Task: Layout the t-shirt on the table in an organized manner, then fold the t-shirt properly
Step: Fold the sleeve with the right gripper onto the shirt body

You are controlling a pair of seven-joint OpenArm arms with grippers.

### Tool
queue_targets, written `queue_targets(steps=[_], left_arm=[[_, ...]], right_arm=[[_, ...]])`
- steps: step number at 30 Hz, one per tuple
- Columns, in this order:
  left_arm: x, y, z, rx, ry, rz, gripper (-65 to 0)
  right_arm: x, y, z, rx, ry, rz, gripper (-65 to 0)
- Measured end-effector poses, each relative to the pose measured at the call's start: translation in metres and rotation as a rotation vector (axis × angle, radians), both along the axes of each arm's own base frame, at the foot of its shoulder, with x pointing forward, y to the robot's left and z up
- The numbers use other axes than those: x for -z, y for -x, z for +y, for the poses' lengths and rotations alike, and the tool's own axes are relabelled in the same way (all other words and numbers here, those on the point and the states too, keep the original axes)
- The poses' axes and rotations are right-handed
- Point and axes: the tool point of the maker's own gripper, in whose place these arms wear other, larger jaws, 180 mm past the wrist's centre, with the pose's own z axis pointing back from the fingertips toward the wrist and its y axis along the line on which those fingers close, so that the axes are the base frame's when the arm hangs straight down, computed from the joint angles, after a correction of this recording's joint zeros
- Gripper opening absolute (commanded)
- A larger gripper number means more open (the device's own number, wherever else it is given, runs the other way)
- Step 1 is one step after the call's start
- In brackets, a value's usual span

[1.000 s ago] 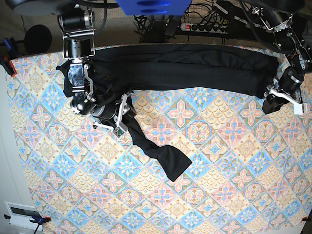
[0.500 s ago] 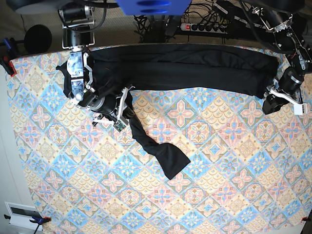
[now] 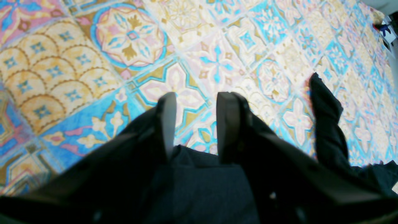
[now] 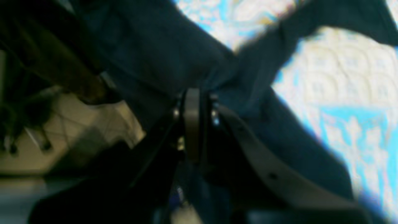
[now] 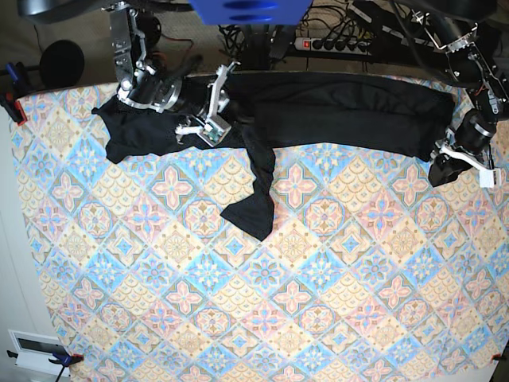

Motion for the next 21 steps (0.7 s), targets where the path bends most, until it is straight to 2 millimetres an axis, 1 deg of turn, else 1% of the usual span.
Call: queue_targets(steps=[1,2,3,5,6,8,9,10,12,15,17,18,20,21], left_arm=[[0.0,0.0,0.0,0.0,-0.002,0.002,-43.8],[0.0,-0.001,0.0,0.001,0.0,-0.001,-43.8],[-0.001,-0.001,0.0,0.001,0.001,-0.004,-43.8],[-0.002,-0.001,0.001,0.0,-0.004,-0.005,-43.8],[-0.001,-0.001,0.0,0.0,-0.002,-0.004,-43.8],[0.002,-0.002,-0.006,0.014,0.005,0.002,-43.8],[0.005,-0.005,-0.014,0.043,0.001,0.016,-43.8],[0.007,-0.01,-0.027,0.081,0.008,0.02,-43.8],[0.007,-0.021,-0.049,0.146,0.02,0.015,-43.8],[-0.004,-0.041,-0.07,0.205,0.028,-0.03,-43.8],[-0.008,-0.052,-0.088,0.257,0.021,-0.037,-43.8],[-0.011,-0.059,-0.1,0.294,0.02,-0.045,-43.6],[-0.018,-0.073,-0.131,0.381,0.027,-0.068,-43.5],[-0.02,-0.081,-0.147,0.417,0.039,-0.076,-43.5]], right_arm=[[-0.006,0.004,0.01,-0.032,-0.032,-0.009,-65.0],[-0.009,0.009,0.016,-0.069,-0.039,-0.015,-65.0],[-0.007,0.018,0.021,-0.106,-0.04,-0.007,-65.0],[0.005,0.035,0.021,-0.157,0.004,0.031,-65.0],[0.009,0.037,0.02,-0.161,0.018,0.04,-65.0],[0.008,0.032,0.018,-0.154,0.018,0.03,-64.8],[0.007,0.026,0.017,-0.155,0.029,0.013,-64.3],[0.008,0.02,0.015,-0.156,0.059,-0.006,-62.9],[0.015,0.011,0.009,-0.164,0.146,-0.027,-58.0],[0.032,0.009,-0.009,-0.162,0.282,-0.026,-49.2],[0.037,0.013,-0.013,-0.161,0.305,-0.015,-45.0],[0.038,0.012,-0.014,-0.159,0.314,-0.021,-43.0],[0.034,0.006,-0.014,-0.142,0.304,-0.034,-40.9],[0.033,0.001,-0.019,-0.123,0.307,-0.039,-40.4]])
